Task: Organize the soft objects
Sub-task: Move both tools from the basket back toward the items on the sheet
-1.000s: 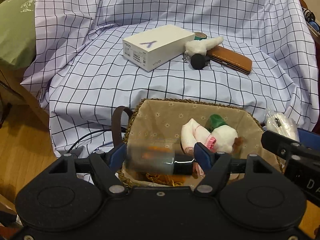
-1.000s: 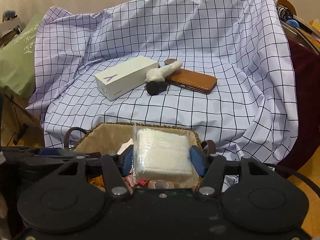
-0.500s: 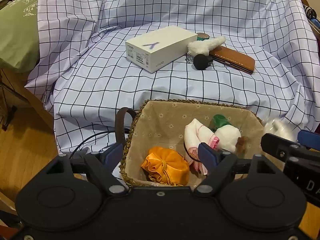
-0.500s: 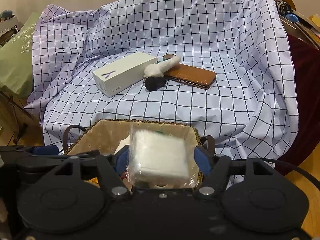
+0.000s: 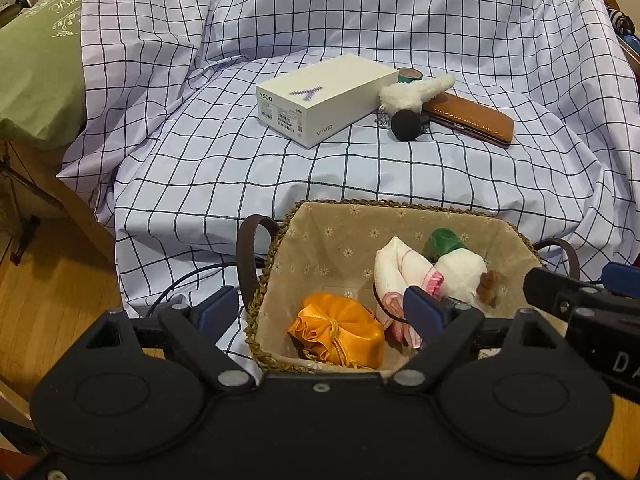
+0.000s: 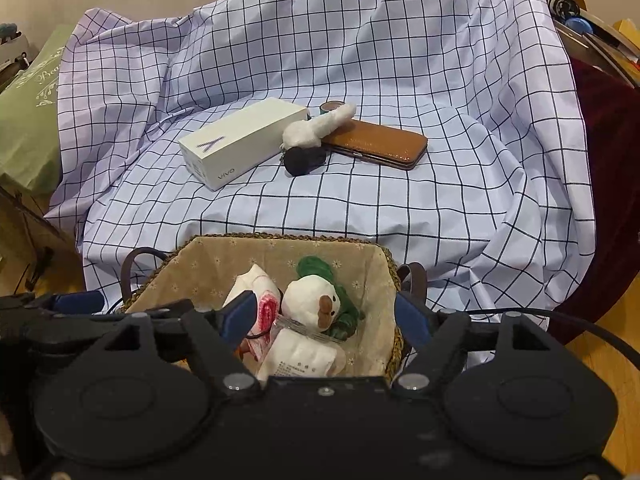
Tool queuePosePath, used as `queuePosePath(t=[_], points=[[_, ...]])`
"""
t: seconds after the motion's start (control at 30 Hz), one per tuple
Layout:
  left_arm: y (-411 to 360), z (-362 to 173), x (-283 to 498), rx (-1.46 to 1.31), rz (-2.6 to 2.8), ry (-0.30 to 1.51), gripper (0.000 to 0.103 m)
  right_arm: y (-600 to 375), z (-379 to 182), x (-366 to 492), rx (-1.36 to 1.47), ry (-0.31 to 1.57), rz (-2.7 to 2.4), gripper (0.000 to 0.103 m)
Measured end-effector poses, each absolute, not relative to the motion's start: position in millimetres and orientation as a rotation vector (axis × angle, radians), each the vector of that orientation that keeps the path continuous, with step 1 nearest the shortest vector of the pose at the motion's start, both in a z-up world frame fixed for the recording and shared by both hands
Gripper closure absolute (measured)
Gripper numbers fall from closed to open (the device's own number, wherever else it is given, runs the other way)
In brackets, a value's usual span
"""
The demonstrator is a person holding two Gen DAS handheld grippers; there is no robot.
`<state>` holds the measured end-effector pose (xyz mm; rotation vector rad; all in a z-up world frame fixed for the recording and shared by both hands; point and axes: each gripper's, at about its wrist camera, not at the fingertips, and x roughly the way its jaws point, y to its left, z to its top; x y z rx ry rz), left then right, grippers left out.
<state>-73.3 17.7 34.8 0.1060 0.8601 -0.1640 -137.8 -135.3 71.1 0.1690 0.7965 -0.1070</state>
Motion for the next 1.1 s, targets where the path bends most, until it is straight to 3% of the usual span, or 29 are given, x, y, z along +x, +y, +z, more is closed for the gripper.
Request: queuePosePath(t=[1.1], points=[[15.2,47.8,-76.8,0.180,-0.107,0.763,0.012,-145.7,73.9,-132.3,0.161,0.777,-0.130,0.022]])
